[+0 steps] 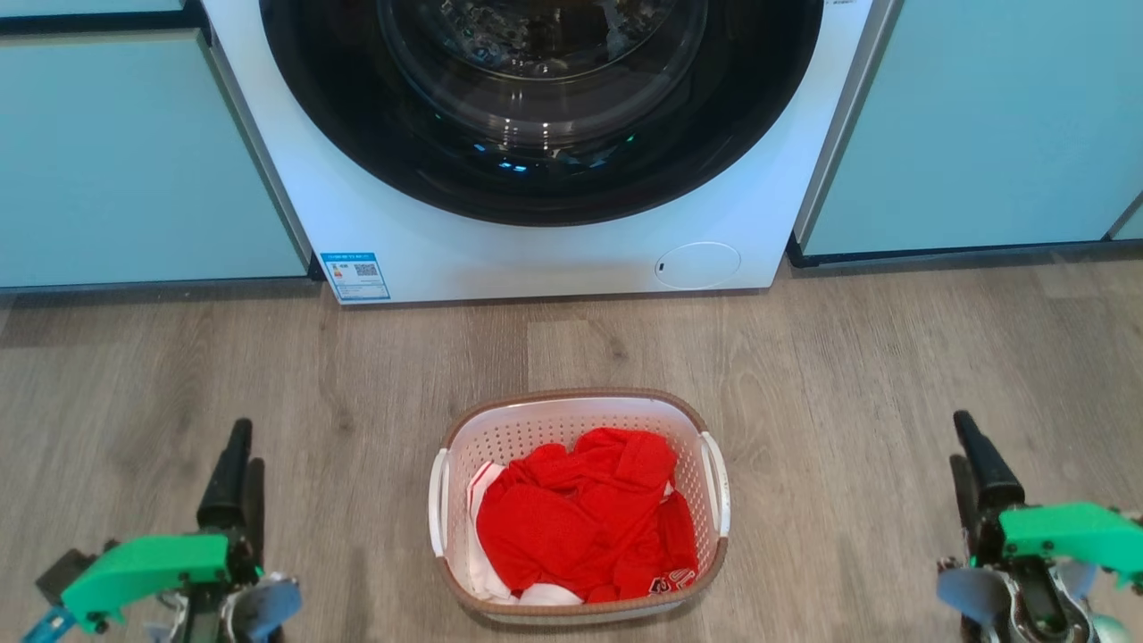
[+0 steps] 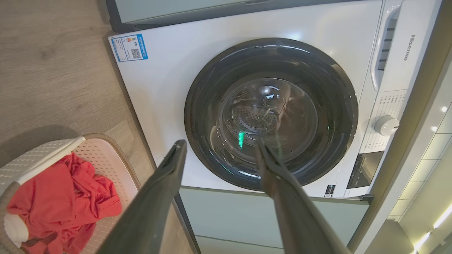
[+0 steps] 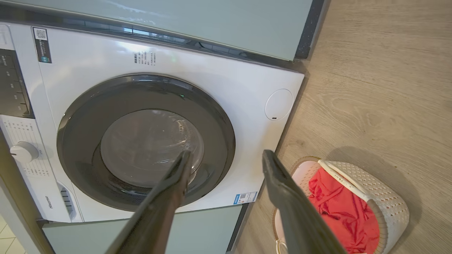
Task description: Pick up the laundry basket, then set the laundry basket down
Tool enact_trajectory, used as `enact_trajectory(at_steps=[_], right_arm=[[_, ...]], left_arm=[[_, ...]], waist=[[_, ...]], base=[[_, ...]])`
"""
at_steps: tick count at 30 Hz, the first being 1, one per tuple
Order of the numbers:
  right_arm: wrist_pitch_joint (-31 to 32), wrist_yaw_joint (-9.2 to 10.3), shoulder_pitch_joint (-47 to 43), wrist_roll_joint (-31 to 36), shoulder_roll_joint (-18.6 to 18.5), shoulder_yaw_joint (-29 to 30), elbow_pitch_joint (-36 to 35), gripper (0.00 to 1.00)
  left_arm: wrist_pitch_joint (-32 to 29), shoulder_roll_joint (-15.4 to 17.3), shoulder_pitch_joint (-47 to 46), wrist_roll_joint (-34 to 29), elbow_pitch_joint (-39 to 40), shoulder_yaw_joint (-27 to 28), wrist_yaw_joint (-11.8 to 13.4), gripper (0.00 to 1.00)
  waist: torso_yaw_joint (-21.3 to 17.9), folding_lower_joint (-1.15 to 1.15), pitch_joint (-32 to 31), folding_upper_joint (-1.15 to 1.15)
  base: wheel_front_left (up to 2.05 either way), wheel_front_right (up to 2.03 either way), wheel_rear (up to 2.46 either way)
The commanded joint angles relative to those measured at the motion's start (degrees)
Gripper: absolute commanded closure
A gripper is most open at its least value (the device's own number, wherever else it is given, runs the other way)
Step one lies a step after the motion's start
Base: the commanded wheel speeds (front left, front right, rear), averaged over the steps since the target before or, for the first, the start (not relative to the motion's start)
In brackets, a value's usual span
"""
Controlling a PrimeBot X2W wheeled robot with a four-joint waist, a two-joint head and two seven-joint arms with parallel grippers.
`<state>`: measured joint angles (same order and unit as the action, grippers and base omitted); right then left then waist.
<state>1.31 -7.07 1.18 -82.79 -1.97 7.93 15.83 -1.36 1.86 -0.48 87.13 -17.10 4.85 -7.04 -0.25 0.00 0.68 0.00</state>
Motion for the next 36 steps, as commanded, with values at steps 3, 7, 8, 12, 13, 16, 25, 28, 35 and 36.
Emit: enact_trajectory(at_steps=[3, 7, 8, 12, 13, 16, 25, 28, 35, 36], right_arm=[[-0.85, -0.12, 4.05, 2.68, -0.4, 0.41, -4.01, 0.0], [-1.52, -0.13, 4.61, 6.41, -0.42, 0.4, -6.17, 0.0], [-1.69, -0.14, 4.77, 7.33, -0.43, 0.37, -6.64, 0.0], [-2.36, -0.15, 5.25, 12.06, -0.45, -0.16, -8.8, 0.0], [-2.53, -0.15, 5.36, 13.12, -0.46, -0.33, -9.27, 0.0], [-3.03, -0.16, 5.75, 16.72, -0.47, -1.17, -10.56, 0.0], [-4.54, -0.19, 6.73, 30.26, -0.63, -4.55, -12.75, 0.0], [-5.05, -0.2, 7.29, 33.49, -0.65, -5.12, -13.72, 0.0], [-6.39, -0.23, 8.23, 43.58, -2.16, -8.19, -16.42, 0.0], [-6.56, -0.23, 8.26, 44.59, -2.15, -8.47, -16.71, 0.0]], left_arm=[[0.89, 0.67, -4.04, -2.21, 3.24, 1.99, -0.12, 0.0], [1.56, 0.69, -4.7, -4.53, 4.68, 2.46, -0.13, 0.0], [1.73, 0.69, -4.77, -4.92, 4.87, 2.4, -0.14, 0.0], [2.4, 0.71, -5.19, -6.57, 6.0, 2.17, -0.15, 0.0], [2.57, 0.71, -5.3, -7.19, 6.41, 2.21, -0.16, 0.0], [3.08, 0.72, -5.61, -9.24, 7.48, 2.6, -0.17, 0.0], [4.59, 0.75, -6.51, -24.46, 13.82, -0.9, 4.16, 0.0], [5.09, 0.77, -6.68, -28.81, 15.53, -3.39, 6.59, 0.0], [6.44, 0.8, -7.9, -40.14, 18.59, -9.31, 13.4, 0.0], [6.6, 0.8, -8.04, -41.49, 18.77, -9.97, 14.12, 0.0]], waist=[[0.0, 0.0, 0.14, 0.0], [0.07, 0.0, 0.25, 0.0], [0.09, 0.0, 0.25, 0.0], [0.37, 0.0, 0.23, 0.0], [0.43, 0.0, 0.23, 0.0], [0.53, 0.0, 0.26, 0.0], [0.66, 0.0, 0.88, 0.0], [0.58, 0.0, 1.19, 0.0], [0.47, 0.0, 1.73, 0.0], [0.46, 0.0, 1.73, 0.0]], base=[[0.0, 0.0, 0.0], [0.0, 0.0, 0.0], [0.0, 0.0, 0.0], [0.0, 0.0, 0.0], [0.0, 0.0, 0.0], [0.0, 0.0, 0.0], [0.0, 0.0, 0.0], [0.0, 0.0, 0.0], [0.0, 0.0, 0.0], [0.0, 0.0, 0.0]])
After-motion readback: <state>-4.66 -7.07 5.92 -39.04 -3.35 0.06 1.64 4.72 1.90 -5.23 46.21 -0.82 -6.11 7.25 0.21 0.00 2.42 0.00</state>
